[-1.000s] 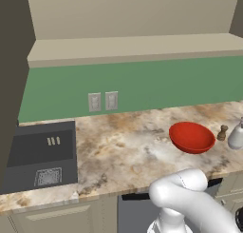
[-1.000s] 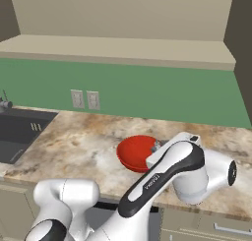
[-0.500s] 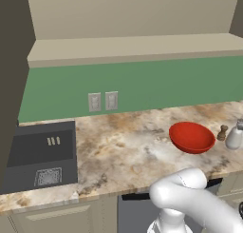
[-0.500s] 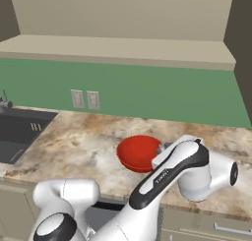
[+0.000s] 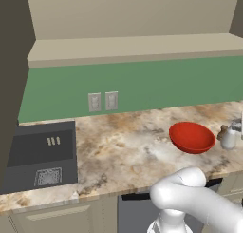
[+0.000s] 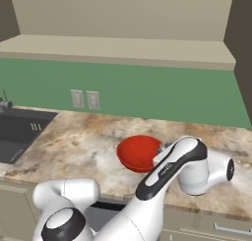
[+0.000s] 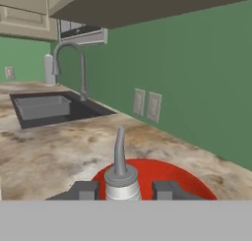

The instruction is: Retrieve the bottle and the shaker from the cabinet and place them next to the mixing bowl on the counter. Then add garlic from the fridge to the mixing bowl.

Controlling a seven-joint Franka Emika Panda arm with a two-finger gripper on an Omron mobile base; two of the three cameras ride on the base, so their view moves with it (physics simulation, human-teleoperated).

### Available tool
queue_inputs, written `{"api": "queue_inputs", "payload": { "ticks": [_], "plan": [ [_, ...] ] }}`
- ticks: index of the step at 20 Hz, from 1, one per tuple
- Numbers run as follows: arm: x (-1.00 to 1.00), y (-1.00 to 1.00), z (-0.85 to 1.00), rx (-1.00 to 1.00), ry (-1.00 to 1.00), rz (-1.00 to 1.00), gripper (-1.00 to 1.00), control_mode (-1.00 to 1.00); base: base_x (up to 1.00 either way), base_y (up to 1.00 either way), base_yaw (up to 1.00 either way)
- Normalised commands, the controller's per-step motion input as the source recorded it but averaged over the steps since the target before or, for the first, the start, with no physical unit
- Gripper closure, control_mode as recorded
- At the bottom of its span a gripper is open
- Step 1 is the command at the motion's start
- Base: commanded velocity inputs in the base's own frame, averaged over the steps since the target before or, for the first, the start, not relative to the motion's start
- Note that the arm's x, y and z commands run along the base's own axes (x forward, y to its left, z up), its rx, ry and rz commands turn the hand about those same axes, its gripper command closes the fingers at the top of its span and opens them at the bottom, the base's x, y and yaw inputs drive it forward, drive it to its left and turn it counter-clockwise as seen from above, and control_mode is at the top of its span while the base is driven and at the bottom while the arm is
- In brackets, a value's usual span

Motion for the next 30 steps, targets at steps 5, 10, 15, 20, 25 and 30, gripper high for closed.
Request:
{"api": "queue_inputs", "payload": {
  "ticks": [5, 10, 15, 20, 25, 30],
  "plan": [
    [0.15, -0.13, -0.32, 0.01, 0.00, 0.00, 1.00, -1.00, 0.00, 0.00, 0.00],
    [0.17, -0.10, -0.20, 0.00, 0.00, 0.00, 1.00, -1.00, 0.00, 0.00, 0.00],
    [0.20, -0.03, -0.22, 0.00, 0.00, 0.00, 1.00, -1.00, 0.00, 0.00, 0.00],
    [0.19, -0.04, -0.26, 0.00, 0.00, 0.00, 1.00, -1.00, 0.00, 0.00, 0.00],
    [0.18, -0.04, -0.25, 0.00, 0.00, 0.00, 1.00, -1.00, 0.00, 0.00, 0.00],
    [0.22, -0.16, -0.08, 0.02, 0.00, 0.00, 1.00, -1.00, 0.00, 0.00, 0.00]
  ]
}}
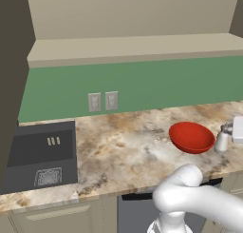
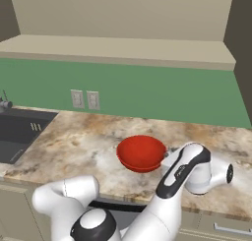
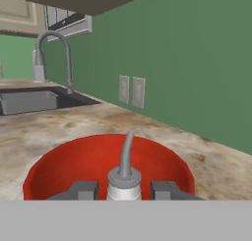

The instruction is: Retrieve the bottle and the shaker from the cabinet and place them next to the mixing bowl on the counter. Then add garlic from the fridge to the mixing bowl.

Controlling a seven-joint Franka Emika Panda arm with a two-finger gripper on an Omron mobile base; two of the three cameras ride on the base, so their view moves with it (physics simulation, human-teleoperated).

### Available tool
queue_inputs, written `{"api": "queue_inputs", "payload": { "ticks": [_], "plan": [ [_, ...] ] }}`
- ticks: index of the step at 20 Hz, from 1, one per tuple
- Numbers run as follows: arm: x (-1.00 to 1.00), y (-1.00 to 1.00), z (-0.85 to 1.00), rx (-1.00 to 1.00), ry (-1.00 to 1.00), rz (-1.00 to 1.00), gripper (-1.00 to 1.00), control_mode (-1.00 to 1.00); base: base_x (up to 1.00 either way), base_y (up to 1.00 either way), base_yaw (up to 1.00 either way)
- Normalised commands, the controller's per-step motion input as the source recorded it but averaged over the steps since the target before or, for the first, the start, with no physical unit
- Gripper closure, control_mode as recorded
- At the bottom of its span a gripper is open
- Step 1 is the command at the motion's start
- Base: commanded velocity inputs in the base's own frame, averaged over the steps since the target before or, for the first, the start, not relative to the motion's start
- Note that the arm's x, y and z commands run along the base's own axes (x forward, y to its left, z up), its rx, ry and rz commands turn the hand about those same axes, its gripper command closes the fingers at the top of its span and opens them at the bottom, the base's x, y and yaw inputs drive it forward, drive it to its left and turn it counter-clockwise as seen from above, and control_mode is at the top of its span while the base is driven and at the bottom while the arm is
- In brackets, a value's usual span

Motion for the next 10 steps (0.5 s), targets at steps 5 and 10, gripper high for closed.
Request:
{"api": "queue_inputs", "payload": {
  "ticks": [5, 10],
  "plan": [
    [0.19, -0.25, -0.17, 0.00, 0.00, 0.00, 1.00, -1.00, 0.00, 0.00, 0.00],
    [0.00, -0.02, 0.00, 0.00, 0.00, 0.00, 1.00, -1.00, 0.00, 0.00, 0.00]
  ]
}}
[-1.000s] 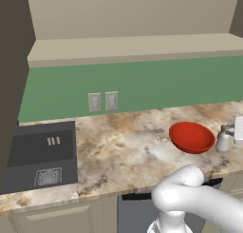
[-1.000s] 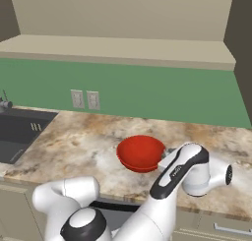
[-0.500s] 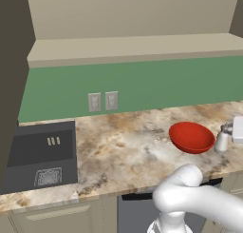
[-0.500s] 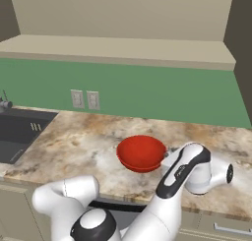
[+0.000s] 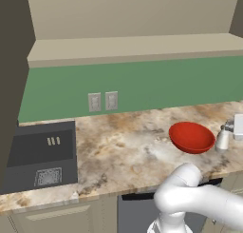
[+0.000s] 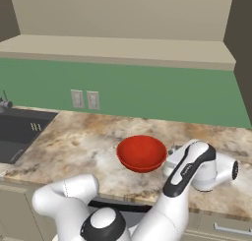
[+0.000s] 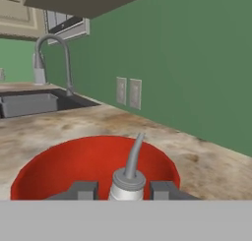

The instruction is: Retrieve the bottle and the shaker from the cabinet and place them next to the mixing bowl on the counter. Then add garlic from the fridge to the mixing bowl.

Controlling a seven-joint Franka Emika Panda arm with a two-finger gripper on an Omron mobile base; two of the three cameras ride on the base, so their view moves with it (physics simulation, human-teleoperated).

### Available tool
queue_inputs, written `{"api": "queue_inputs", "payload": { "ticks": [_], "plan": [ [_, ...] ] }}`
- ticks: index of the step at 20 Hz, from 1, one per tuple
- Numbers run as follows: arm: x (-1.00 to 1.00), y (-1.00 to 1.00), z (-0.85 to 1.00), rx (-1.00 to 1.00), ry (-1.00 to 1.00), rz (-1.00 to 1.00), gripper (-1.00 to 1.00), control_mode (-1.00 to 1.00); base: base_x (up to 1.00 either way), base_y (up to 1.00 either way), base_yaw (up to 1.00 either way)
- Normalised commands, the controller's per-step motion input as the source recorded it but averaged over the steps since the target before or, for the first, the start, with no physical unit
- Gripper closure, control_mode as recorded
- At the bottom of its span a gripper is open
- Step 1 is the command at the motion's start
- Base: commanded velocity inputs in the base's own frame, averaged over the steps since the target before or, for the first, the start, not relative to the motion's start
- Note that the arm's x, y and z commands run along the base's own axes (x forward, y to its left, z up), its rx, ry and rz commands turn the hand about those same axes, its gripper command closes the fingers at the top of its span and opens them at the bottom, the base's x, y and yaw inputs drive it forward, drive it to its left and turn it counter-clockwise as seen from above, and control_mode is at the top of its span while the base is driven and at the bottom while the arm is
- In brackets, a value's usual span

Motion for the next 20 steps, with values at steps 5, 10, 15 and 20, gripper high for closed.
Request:
{"api": "queue_inputs", "payload": {
  "ticks": [5, 10, 15, 20],
  "plan": [
    [-0.07, 0.00, 0.00, 0.00, 0.00, 0.00, 1.00, -1.00, 0.00, 0.00, 0.00],
    [-0.11, 0.00, 0.00, 0.00, -0.02, 0.00, 1.00, -1.00, 0.00, 0.00, 0.00],
    [-0.01, 0.00, 0.00, 0.00, -0.06, 0.00, 1.00, -1.00, 0.00, 0.00, 0.00],
    [0.00, 0.00, -0.05, -0.02, -0.09, 0.00, 1.00, -1.00, 0.00, 0.00, 0.00]
  ]
}}
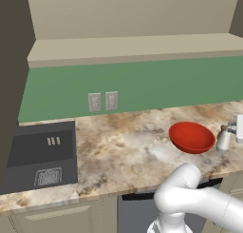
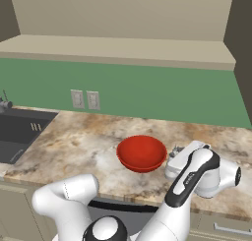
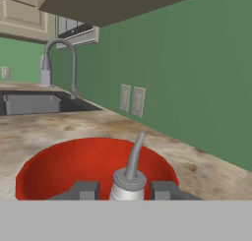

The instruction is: Retrieve the bottle and the shaker from the cabinet and place them next to the mixing bowl on the counter. Then add garlic from the fridge to the mixing bowl.

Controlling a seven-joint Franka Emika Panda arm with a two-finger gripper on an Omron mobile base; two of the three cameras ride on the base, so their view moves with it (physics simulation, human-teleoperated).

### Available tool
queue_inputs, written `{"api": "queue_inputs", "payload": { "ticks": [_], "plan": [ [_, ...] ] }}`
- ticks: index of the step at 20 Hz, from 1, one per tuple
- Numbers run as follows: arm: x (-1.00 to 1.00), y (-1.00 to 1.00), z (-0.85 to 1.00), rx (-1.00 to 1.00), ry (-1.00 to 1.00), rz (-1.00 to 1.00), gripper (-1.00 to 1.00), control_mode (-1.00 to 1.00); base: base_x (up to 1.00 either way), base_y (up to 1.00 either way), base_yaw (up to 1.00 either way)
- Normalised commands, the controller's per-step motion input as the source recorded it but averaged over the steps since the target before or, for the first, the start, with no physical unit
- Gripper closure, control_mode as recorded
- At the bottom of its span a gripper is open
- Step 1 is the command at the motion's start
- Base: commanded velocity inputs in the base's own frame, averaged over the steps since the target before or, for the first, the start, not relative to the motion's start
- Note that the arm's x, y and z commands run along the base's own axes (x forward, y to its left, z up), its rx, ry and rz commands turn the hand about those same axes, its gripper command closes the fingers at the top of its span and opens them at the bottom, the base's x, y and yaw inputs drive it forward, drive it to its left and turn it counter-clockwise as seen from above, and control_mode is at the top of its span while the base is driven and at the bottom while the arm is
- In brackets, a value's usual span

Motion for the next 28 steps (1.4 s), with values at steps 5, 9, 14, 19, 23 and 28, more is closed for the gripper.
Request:
{"api": "queue_inputs", "payload": {
  "ticks": [5, 9, 14, 19, 23, 28],
  "plan": [
    [0.00, 0.08, -0.03, -0.04, -0.02, 0.00, 1.00, -1.00, 0.00, 0.00, 0.00],
    [0.00, 0.07, -0.01, -0.02, 0.00, 0.00, 1.00, -1.00, 0.00, 0.00, 0.00],
    [0.00, 0.00, 0.00, 0.00, 0.00, 0.00, 1.00, -1.00, 0.00, 0.00, 0.00],
    [0.00, 0.00, 0.00, 0.00, 0.00, 0.00, 1.00, -1.00, 0.00, 0.00, 0.00],
    [0.00, 0.00, 0.00, 0.00, 0.00, 0.00, -1.00, -1.00, 0.00, 0.00, 0.00],
    [0.00, 0.00, 0.00, 0.00, 0.00, 0.00, -1.00, -1.00, 0.00, 0.00, 0.00]
  ]
}}
